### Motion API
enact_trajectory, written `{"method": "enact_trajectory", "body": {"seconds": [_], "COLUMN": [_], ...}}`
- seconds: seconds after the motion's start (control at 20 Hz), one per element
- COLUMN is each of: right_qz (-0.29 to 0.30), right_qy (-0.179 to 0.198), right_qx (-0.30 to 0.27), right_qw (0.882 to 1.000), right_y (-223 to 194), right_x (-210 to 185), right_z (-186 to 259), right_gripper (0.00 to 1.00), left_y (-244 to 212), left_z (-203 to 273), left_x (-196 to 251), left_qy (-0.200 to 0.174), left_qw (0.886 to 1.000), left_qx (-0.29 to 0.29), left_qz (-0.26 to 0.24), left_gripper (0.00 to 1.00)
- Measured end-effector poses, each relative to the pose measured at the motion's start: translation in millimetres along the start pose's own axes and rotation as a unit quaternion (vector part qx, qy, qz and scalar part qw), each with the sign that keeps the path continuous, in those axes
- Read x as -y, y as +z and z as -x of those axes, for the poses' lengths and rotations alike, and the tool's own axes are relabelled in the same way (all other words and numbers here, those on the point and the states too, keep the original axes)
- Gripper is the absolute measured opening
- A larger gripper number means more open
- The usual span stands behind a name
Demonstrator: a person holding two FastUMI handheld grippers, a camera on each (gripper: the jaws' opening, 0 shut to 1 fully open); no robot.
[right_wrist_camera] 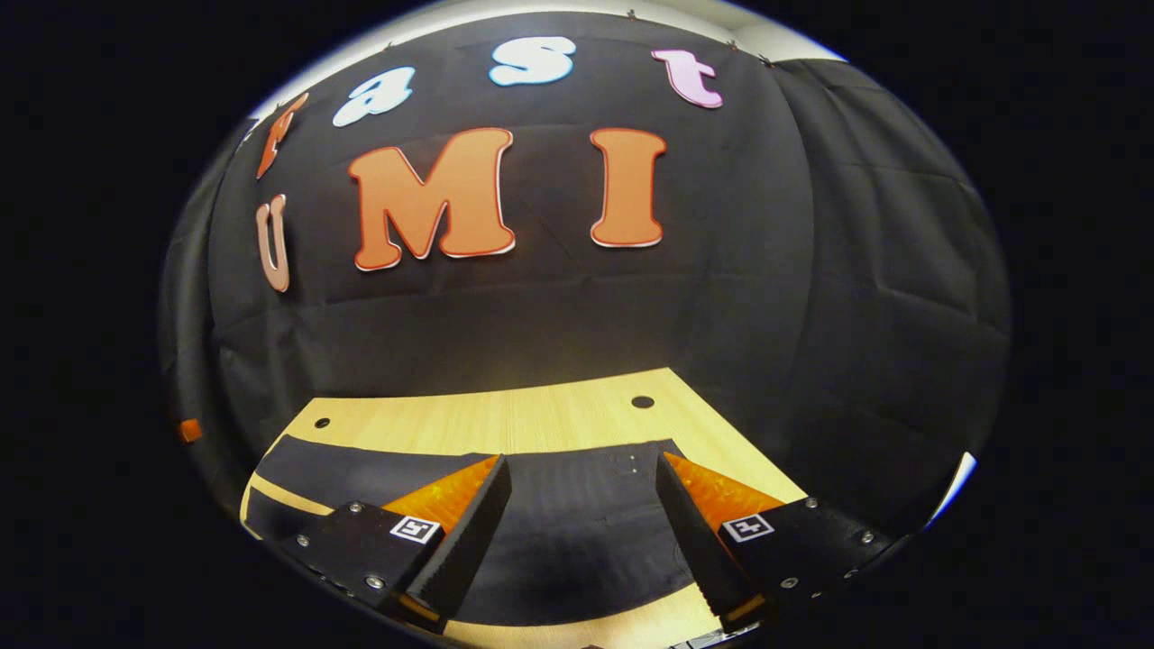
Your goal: Grasp the waist and the cuffs of the jeans and fold them to make the two legs overlap; first hold the waist and fold one-third of the jeans toward the cuffs, then hold the cuffs and fold the remaining one-third in the same direction to finish folding.
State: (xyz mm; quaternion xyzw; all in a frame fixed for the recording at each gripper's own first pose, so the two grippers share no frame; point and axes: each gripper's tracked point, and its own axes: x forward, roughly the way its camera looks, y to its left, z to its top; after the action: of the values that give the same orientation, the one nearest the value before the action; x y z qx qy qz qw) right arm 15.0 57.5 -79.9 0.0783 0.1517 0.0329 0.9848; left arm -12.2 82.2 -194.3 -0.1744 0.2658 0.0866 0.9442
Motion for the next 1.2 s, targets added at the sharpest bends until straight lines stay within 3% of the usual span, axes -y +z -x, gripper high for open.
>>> {"method": "enact_trajectory", "body": {"seconds": [0.2, 0.4, 0.65, 0.85, 1.0, 1.2], "right_qz": [-0.033, -0.096, -0.163, -0.226, -0.285, -0.324], "right_qy": [-0.007, -0.005, -0.014, -0.011, -0.016, -0.045], "right_qx": [-0.052, -0.122, -0.206, -0.258, -0.29, -0.307], "right_qw": [0.998, 0.988, 0.965, 0.939, 0.913, 0.894], "right_y": [-27.3, -61.9, -104.9, -139.4, -164.3, -194.1], "right_x": [15.1, 18.5, 26.5, 27.7, 32.3, 55.4], "right_z": [-7.9, -18.3, -25.4, -26.4, -26.4, -24.9], "right_gripper": [0.98, 0.97, 0.98, 0.98, 0.98, 0.99], "left_y": [-37.3, -84.9, -133.4, -171.9, -191.1, -210.7], "left_z": [-9.8, -12.7, -19.0, -13.0, -14.3, -12.0], "left_x": [-41.3, -85.5, -125.1, -146.5, -154.3, -162.4], "left_qy": [0.027, 0.048, 0.068, 0.076, 0.079, 0.068], "left_qw": [0.994, 0.975, 0.938, 0.899, 0.88, 0.864], "left_qx": [-0.069, -0.147, -0.221, -0.266, -0.288, -0.313], "left_qz": [0.077, 0.161, 0.258, 0.341, 0.37, 0.388], "left_gripper": [0.98, 0.98, 0.98, 0.98, 0.98, 0.98]}}
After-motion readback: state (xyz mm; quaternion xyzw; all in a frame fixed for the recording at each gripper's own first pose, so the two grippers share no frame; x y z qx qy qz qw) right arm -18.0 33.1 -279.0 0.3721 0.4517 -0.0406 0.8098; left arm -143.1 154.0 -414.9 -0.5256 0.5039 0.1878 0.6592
